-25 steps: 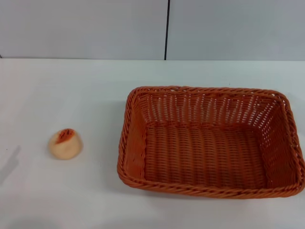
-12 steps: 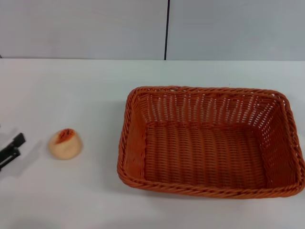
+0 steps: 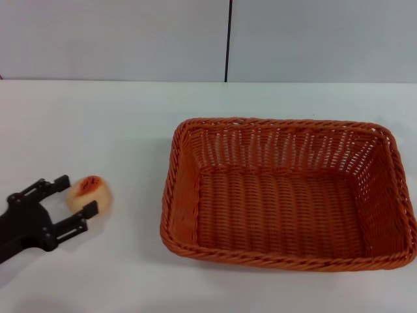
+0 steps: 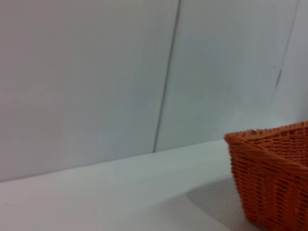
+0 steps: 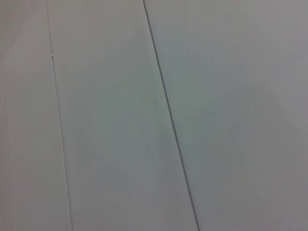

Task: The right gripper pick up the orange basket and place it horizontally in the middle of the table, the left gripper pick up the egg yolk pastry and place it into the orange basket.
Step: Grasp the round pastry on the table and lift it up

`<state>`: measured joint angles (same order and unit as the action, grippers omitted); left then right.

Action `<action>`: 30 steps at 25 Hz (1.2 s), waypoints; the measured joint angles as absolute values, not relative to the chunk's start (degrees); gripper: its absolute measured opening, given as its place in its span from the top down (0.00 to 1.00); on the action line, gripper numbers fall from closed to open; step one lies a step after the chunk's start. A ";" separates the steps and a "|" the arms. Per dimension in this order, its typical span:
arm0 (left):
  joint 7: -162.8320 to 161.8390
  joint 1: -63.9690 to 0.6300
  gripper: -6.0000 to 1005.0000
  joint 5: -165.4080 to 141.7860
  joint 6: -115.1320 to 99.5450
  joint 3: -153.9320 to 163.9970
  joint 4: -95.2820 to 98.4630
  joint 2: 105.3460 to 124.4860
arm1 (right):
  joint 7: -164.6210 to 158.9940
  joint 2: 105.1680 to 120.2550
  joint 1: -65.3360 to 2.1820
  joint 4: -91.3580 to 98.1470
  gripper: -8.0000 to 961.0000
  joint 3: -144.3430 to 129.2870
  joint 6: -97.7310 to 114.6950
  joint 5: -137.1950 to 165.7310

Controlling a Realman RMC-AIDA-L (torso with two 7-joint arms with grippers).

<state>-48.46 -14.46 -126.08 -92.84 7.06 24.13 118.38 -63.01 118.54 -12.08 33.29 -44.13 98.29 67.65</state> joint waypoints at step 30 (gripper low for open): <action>-42.04 -14.83 0.71 -125.08 -86.61 6.04 17.93 118.56 | -63.01 118.61 -12.22 33.04 0.55 -44.11 96.77 68.73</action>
